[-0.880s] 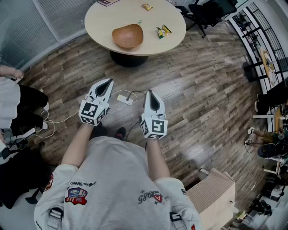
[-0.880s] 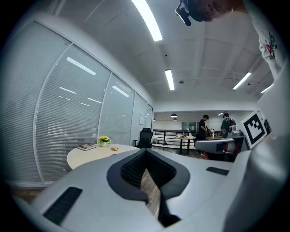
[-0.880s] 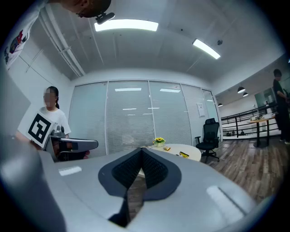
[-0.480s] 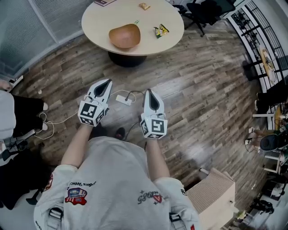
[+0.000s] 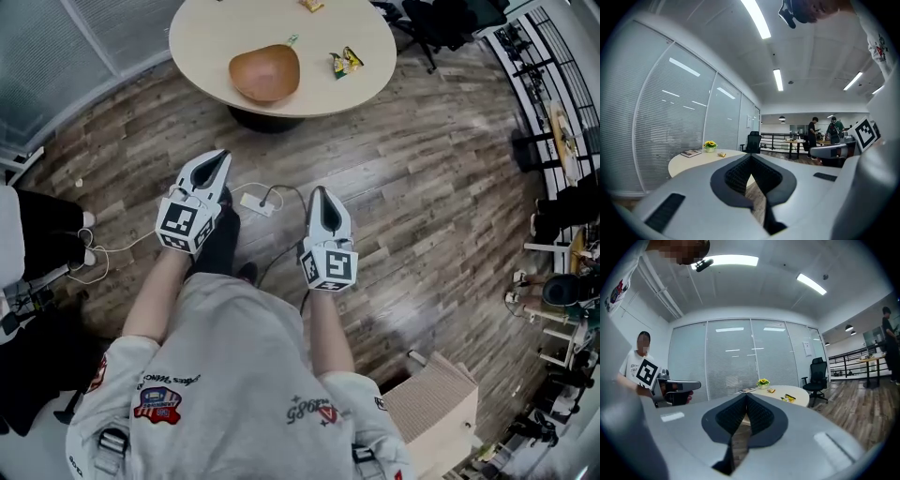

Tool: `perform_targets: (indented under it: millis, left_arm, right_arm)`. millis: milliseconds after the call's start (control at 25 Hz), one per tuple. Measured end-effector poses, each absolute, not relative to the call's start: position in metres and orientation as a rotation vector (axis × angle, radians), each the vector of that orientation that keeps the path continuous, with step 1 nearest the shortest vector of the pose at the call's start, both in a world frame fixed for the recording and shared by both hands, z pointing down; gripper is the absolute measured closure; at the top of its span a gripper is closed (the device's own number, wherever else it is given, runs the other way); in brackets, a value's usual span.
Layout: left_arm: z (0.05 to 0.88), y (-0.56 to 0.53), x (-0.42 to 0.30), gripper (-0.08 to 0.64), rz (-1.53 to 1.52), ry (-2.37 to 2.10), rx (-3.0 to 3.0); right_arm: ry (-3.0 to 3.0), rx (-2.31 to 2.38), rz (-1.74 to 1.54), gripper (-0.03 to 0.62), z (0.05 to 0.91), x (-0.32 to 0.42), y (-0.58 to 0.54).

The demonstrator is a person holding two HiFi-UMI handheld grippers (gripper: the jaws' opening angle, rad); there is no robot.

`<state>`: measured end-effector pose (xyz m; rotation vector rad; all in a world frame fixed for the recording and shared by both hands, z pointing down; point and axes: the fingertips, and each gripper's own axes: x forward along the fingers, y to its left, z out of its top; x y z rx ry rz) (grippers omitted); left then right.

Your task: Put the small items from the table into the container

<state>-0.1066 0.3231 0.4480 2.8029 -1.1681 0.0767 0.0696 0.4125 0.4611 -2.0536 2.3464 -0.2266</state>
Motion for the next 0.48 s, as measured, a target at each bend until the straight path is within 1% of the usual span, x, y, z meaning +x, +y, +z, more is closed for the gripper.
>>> perform_targets:
  millis: [160,480]
  left_arm:
    - [0.455,0.257,-0.093,0.555,0.045,-1.146,2.789]
    - [0.451,0.105,-0.076,0.555,0.068,-1.015,2.856]
  right_arm:
    - [2.366,-2.043,-0.236,0.589,0.463,0.073,0.35]
    - [2.403,-2.081,-0.241,0.589,0.458,0.069,0.186]
